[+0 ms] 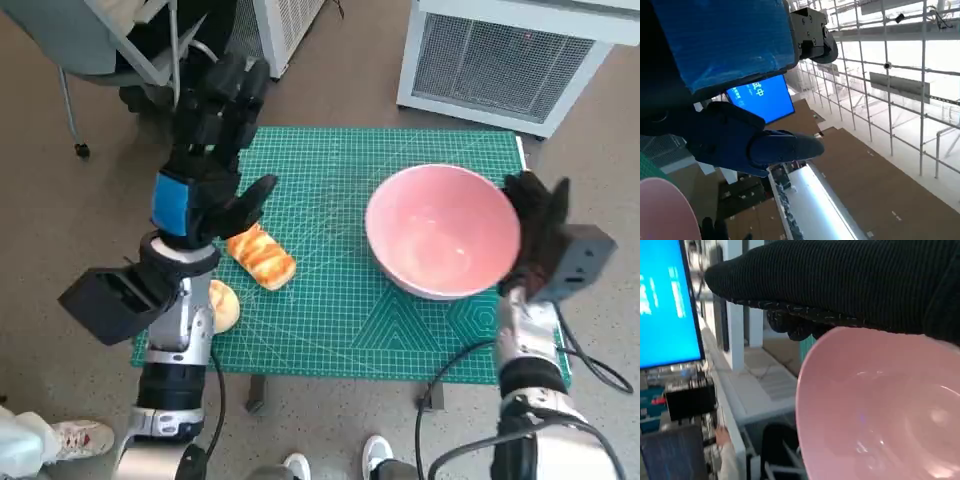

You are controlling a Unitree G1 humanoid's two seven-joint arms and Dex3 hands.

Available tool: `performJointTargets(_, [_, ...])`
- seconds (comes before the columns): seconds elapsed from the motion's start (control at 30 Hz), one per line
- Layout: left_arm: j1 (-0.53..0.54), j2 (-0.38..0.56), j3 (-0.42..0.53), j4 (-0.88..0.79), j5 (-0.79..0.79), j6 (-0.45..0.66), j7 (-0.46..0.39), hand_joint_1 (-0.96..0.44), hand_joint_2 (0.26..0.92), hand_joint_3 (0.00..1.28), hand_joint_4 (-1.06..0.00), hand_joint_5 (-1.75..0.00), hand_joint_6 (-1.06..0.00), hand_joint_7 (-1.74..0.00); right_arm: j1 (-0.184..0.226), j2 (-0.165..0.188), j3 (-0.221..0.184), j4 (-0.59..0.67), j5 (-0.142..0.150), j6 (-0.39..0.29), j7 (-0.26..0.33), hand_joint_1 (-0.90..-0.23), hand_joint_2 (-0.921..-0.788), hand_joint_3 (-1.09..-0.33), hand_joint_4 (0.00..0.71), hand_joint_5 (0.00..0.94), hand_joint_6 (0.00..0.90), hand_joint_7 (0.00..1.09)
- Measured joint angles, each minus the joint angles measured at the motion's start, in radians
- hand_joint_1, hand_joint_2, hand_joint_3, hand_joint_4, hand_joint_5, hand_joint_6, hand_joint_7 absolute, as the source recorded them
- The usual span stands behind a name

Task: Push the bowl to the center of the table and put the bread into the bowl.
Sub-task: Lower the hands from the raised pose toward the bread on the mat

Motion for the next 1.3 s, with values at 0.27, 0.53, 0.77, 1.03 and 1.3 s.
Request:
performJointTargets(0.27, [0.029, 0.017, 0.003, -0.032, 0.009, 0.005, 0.016, -0.41, 0.921, 0.28, -0.19, 0.00, -0.12, -0.36, -0.048, 0.033, 0.012, 0.002, 0.000, 0.019, 0.003, -0.441, -0.921, -0.894, 0.228, 0.000, 0.097, 0.36])
performJointTargets(0.53, [0.049, 0.028, 0.006, -0.048, 0.010, 0.006, 0.033, -0.42, 0.921, 0.27, -0.20, 0.00, -0.16, -0.29, -0.089, 0.067, 0.022, 0.004, -0.001, 0.047, 0.004, -0.447, -0.921, -0.891, 0.224, 0.000, 0.097, 0.34])
performJointTargets(0.77, [0.066, 0.030, 0.006, -0.054, 0.011, 0.006, 0.041, -0.43, 0.921, 0.27, -0.18, 0.00, -0.17, -0.27, -0.107, 0.085, 0.020, 0.010, 0.001, 0.067, 0.026, -0.448, -0.921, -0.879, 0.215, 0.000, 0.119, 0.34])
performJointTargets(1.03, [0.069, 0.065, 0.015, -0.060, 0.022, 0.004, 0.041, -0.43, 0.921, 0.27, -0.17, 0.00, -0.20, -0.21, -0.112, 0.080, 0.026, 0.010, -0.002, 0.069, 0.045, -0.455, -0.921, -0.875, 0.213, 0.001, 0.123, 0.34])
performJointTargets(1.3, [0.059, 0.204, 0.017, 0.042, 0.189, -0.077, 0.036, -0.46, 0.921, 0.33, -0.21, -0.01, -0.20, -0.18, -0.113, 0.041, 0.065, -0.050, -0.024, -0.064, 0.056, -0.494, -0.921, -0.858, 0.217, 0.007, 0.112, 0.35])
